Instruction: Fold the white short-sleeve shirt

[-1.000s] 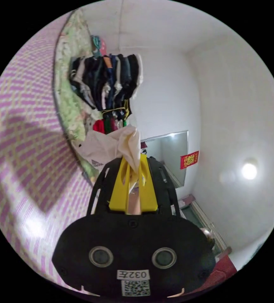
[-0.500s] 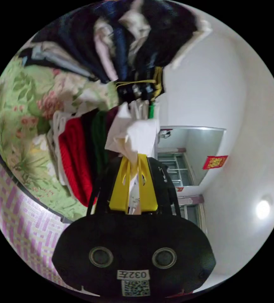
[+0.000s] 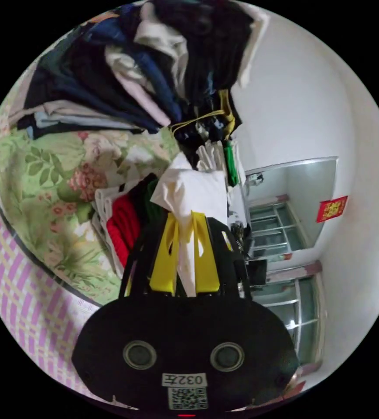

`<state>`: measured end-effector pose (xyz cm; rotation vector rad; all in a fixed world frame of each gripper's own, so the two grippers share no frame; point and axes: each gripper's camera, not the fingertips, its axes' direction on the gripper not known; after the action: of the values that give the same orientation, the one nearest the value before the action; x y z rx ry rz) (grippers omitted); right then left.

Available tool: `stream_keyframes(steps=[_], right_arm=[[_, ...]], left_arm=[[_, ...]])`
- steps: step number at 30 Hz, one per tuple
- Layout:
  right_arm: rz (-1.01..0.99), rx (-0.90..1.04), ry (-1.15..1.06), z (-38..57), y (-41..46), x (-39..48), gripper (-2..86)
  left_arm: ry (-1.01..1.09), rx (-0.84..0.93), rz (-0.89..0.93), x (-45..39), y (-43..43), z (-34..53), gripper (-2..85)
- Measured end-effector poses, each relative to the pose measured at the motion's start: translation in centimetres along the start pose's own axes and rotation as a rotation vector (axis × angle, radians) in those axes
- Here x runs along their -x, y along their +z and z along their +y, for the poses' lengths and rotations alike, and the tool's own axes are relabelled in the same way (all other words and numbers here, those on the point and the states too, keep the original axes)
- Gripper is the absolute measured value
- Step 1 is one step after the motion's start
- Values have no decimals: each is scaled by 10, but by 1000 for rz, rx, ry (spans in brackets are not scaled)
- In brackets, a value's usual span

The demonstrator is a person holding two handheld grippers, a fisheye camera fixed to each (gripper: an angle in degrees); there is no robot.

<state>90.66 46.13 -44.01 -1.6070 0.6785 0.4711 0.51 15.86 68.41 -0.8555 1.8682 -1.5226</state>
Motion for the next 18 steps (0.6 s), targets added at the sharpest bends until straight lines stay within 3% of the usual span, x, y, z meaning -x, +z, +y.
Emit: stream_keyframes(steps=[2,5,9,13,15,18], right_arm=[[65,-130,-3,23,-24,6,66],[47,-255,-152,65,-41,34,49],[-15,-282,-440,152,-26,83,-1],[-60,-183,-627,264,26,115,-9],[-95,-139,-685,302,48,127,-10],[-132,-60,-774,355,89,157,-10]], left_arm=[[-24,-89,141,24,-23,17,23],[-37,-224,142,51,-79,53,13],[160,-176,216,72,-137,134,-9],[369,-124,-3,95,-212,314,-9],[421,-151,-69,109,-242,403,-9],[468,-259,-311,120,-282,551,-9]])
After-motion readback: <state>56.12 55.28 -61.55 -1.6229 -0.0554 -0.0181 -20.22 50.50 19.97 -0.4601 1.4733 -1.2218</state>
